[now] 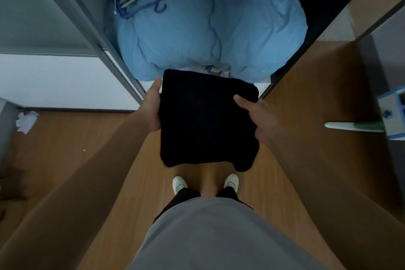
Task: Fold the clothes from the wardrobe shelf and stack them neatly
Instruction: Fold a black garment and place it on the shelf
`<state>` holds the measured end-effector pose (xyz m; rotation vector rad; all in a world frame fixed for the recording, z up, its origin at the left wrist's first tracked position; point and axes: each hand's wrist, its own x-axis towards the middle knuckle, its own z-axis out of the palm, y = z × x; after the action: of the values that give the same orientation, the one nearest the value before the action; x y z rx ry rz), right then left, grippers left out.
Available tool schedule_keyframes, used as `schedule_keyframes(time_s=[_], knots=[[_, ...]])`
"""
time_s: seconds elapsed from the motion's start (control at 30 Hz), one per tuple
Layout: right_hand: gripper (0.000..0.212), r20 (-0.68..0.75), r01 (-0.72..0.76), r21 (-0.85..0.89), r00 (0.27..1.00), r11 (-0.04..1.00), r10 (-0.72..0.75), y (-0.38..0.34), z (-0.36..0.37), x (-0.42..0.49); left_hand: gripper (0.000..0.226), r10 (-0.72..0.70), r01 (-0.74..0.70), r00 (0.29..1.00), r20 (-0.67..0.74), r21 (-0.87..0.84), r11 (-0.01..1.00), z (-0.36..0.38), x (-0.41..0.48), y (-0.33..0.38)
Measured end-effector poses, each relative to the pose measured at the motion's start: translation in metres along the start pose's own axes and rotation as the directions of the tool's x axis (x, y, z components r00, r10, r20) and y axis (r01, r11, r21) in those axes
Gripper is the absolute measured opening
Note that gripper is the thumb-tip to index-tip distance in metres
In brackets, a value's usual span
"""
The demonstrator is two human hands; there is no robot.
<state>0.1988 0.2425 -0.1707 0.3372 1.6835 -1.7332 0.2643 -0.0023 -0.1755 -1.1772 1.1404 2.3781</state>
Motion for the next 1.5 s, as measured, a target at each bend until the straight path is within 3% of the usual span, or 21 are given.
schedule_keyframes(time_s=[0.07,0.1,0.2,0.27,0.37,0.4,0.5,0.57,0.63,0.7,0.77,0.83,0.93,1.0,1.1,1.13,1.2,1.3,1.4,1.5], knots=[[0.020,-0.053,-0.071,0.023,0.996,0.997,0.072,0.007,0.006,0.006,0.068,-0.053,0.052,0.994,0.100,0.011,0.999,-0.008,0.002,-0.013],[0.026,-0.079,-0.111,0.012,0.991,0.994,0.111,0.011,0.006,0.009,0.065,-0.060,0.048,0.990,0.126,0.097,0.994,-0.012,0.004,-0.020],[0.062,-0.142,-0.226,-0.035,0.965,0.974,0.219,0.020,0.000,0.016,0.068,0.072,-0.086,0.996,0.049,0.413,0.907,-0.031,0.016,-0.027],[0.076,-0.169,-0.267,-0.093,0.954,0.959,0.249,0.025,-0.004,0.020,0.051,0.184,-0.168,0.982,0.030,0.573,0.802,-0.037,0.019,-0.021],[0.072,-0.236,-0.288,-0.162,0.940,0.944,0.247,0.028,-0.001,0.025,0.015,0.254,-0.227,0.963,0.087,0.765,0.602,-0.038,0.023,-0.014],[0.071,-0.247,-0.288,-0.193,0.940,0.938,0.237,0.027,0.001,0.026,0.015,0.272,-0.244,0.958,0.093,0.763,0.598,-0.037,0.023,-0.012],[0.072,-0.261,-0.233,-0.272,0.952,0.934,0.162,0.022,0.011,0.027,0.028,0.310,-0.287,0.947,0.078,0.634,0.718,-0.033,0.020,-0.005],[0.086,-0.238,-0.145,-0.288,0.968,0.947,0.076,0.018,0.019,0.025,0.033,0.316,-0.291,0.947,0.053,0.550,0.783,-0.033,0.015,0.006],[0.099,-0.160,-0.046,-0.367,0.987,0.929,-0.014,0.011,0.032,0.019,0.030,0.293,-0.293,0.953,0.077,0.483,0.826,-0.035,0.008,0.022],[0.098,-0.012,0.047,-0.502,0.998,0.864,-0.062,0.002,0.049,0.016,0.018,0.270,-0.309,0.951,0.150,0.508,0.804,-0.041,0.000,0.042],[0.086,0.080,0.118,-0.667,0.993,0.736,-0.086,-0.007,0.069,0.018,0.046,0.254,-0.343,0.939,0.231,0.667,0.662,-0.049,-0.006,0.069],[0.067,0.095,0.164,-0.825,0.984,0.541,-0.154,-0.016,0.092,0.024,0.075,0.221,-0.352,0.935,0.278,0.803,0.481,-0.056,-0.010,0.097],[0.044,0.109,0.178,-0.946,0.961,0.272,-0.253,-0.036,0.122,0.032,0.099,0.185,-0.356,0.929,0.321,0.910,0.212,-0.064,-0.017,0.135],[0.034,0.119,0.162,-0.977,0.952,0.136,-0.283,-0.054,0.136,0.037,0.097,0.192,-0.352,0.920,0.343,0.936,0.015,-0.071,-0.020,0.156],[0.015,0.108,0.130,-0.990,0.942,0.050,-0.317,-0.088,0.152,0.041,0.058,0.264,-0.332,0.872,0.412,0.895,-0.299,-0.077,-0.023,0.185],[0.015,0.110,0.134,-0.990,0.936,0.049,-0.334,-0.100,0.156,0.041,0.046,0.314,-0.314,0.846,0.431,0.878,-0.360,-0.077,-0.024,0.195],[0.022,0.131,0.173,-0.982,0.912,0.076,-0.388,-0.125,0.161,0.042,0.032,0.439,-0.296,0.773,0.458,0.872,-0.390,-0.078,-0.028,0.214],[0.029,0.171,0.327,-0.904,0.867,0.277,-0.467,-0.159,0.164,0.037,0.026,0.574,-0.347,0.682,0.454,0.891,-0.293,-0.081,-0.034,0.246],[0.015,0.155,0.458,-0.776,0.805,0.433,-0.573,-0.184,0.167,0.033,0.029,0.615,-0.427,0.622,0.485,0.868,-0.253,-0.082,-0.039,0.272],[0.012,0.079,0.509,-0.517,0.829,0.688,-0.554,-0.206,0.171,0.030,0.028,0.591,-0.584,0.640,0.491,0.811,-0.040,-0.079,-0.047,0.289]])
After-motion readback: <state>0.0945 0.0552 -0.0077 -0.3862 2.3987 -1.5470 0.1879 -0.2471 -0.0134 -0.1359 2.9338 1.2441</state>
